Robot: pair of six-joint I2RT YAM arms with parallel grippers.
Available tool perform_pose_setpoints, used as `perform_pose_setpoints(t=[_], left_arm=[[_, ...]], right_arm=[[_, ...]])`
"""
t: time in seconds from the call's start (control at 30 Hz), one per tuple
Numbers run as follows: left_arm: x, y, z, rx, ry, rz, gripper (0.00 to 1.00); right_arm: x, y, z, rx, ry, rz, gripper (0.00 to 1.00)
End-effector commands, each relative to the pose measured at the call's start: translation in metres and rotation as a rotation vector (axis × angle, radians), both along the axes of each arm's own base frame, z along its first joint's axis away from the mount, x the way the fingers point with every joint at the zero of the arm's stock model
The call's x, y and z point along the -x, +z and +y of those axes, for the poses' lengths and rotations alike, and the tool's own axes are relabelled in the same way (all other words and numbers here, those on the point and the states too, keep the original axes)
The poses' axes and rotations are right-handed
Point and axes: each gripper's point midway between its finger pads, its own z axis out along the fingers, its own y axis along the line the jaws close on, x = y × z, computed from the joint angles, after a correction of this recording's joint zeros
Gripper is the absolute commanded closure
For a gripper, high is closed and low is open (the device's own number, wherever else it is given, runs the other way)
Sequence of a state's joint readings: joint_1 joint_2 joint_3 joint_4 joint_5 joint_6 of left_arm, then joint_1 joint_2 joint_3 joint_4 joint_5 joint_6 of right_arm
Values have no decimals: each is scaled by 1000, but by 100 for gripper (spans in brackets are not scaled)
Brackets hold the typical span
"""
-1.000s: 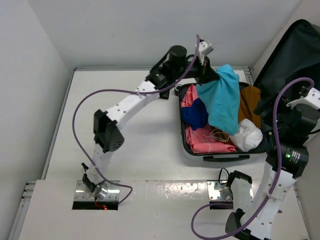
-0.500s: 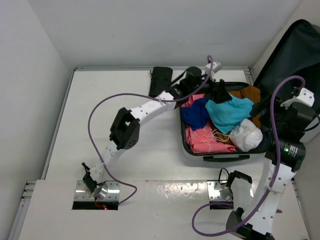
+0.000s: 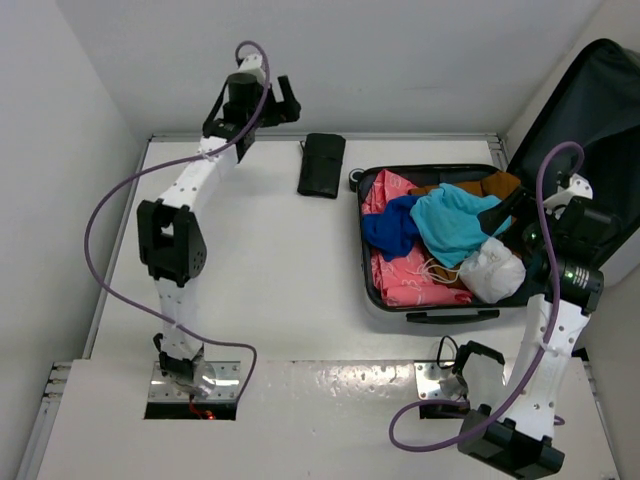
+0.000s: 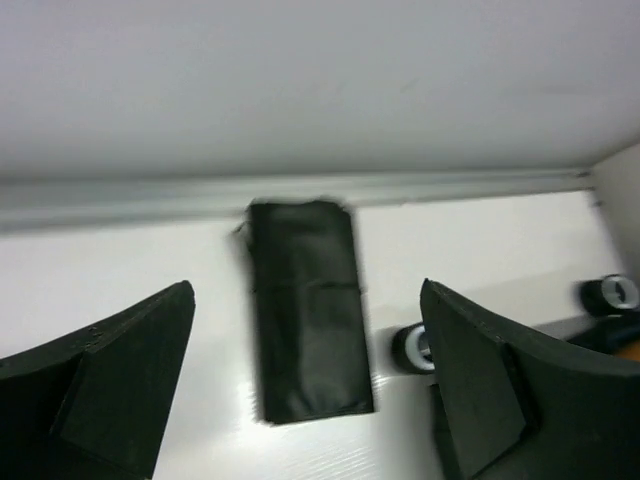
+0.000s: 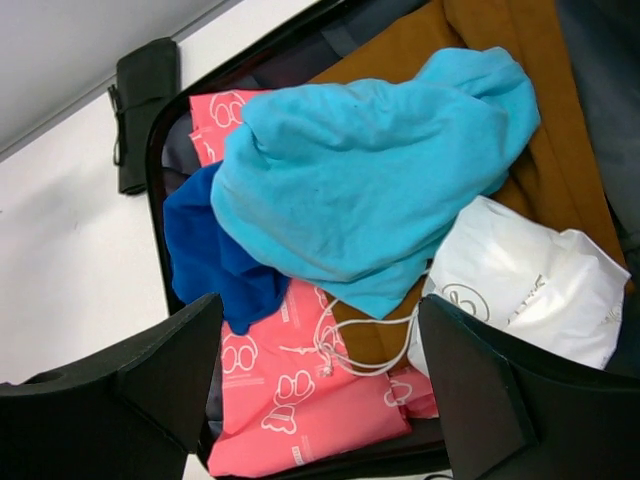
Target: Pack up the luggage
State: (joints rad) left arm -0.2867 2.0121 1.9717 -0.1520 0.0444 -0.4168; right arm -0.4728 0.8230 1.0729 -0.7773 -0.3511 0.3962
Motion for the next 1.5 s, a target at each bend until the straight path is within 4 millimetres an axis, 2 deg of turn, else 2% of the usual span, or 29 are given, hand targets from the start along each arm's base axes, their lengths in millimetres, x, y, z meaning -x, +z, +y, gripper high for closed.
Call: perform_pose_setpoints(t=[0.0, 0.13, 0.23, 0.3, 0.37, 0.4, 0.43, 0.6, 0.7, 0.77, 0.83, 0.93, 0.97, 1.03, 1.07, 1.1, 1.13, 1.3, 1.33, 1.4, 1.43, 1.47], left_arm=[[-2, -149, 2, 4, 37, 376, 0], [-8, -189, -9, 49, 22, 444, 0], [-10, -197, -27, 62, -11, 436, 0], [-12, -214, -30, 71, -16, 456, 0], [-9, -223, -44, 70, -32, 470, 0], [-11, -222, -42, 69, -20, 459, 0], [-9, -238, -46, 56, -18, 482, 0], [-2, -274, -55, 18, -22, 531, 0], [0, -295, -53, -63, 20, 547, 0], [2, -305, -43, -141, 84, 565, 1], [5, -314, -36, -168, 112, 587, 10], [8, -320, -29, -192, 142, 600, 44], [11, -324, -28, -197, 142, 610, 62], [15, -323, -26, -202, 143, 621, 76], [17, -321, -28, -186, 136, 626, 83], [22, -322, -24, -166, 131, 647, 94], [21, -317, -19, -141, 134, 645, 99], [16, -248, -6, 41, 80, 560, 100], [20, -218, 0, 83, 48, 524, 100], [27, -185, 3, 102, 16, 461, 100], [32, -137, 8, 120, -1, 374, 100], [39, -122, 6, 112, -40, 324, 100]], right_arm=[[-10, 15, 2, -5, 29, -69, 21], [-12, 17, 1, -15, 23, -68, 21], [-12, 15, 1, -10, 31, -62, 21], [-12, 15, 1, -10, 31, -59, 21], [-12, 14, 1, -8, 35, -54, 21], [-11, 16, 1, -3, 36, -56, 21], [-11, 16, 1, 2, 38, -57, 21], [-11, 16, -1, 0, 34, -51, 21], [-11, 15, -3, 1, 31, -47, 21], [-12, 17, -3, 1, 25, -49, 21], [-12, 17, -4, 2, 27, -48, 21], [-13, 18, -4, 1, 26, -48, 23], [-13, 20, -4, 2, 29, -52, 24], [-13, 20, -3, 1, 31, -53, 24], [-13, 20, -3, -4, 33, -52, 24], [-13, 20, -3, -5, 32, -56, 25], [-14, 22, -2, -13, 31, -61, 25], [-9, 23, 3, -5, 55, -65, 25], [-9, 23, 4, -3, 58, -63, 25], [-6, 22, 5, 4, 68, -55, 26], [-6, 23, 4, 23, 77, -56, 26], [-2, 24, 6, 24, 76, -54, 26]])
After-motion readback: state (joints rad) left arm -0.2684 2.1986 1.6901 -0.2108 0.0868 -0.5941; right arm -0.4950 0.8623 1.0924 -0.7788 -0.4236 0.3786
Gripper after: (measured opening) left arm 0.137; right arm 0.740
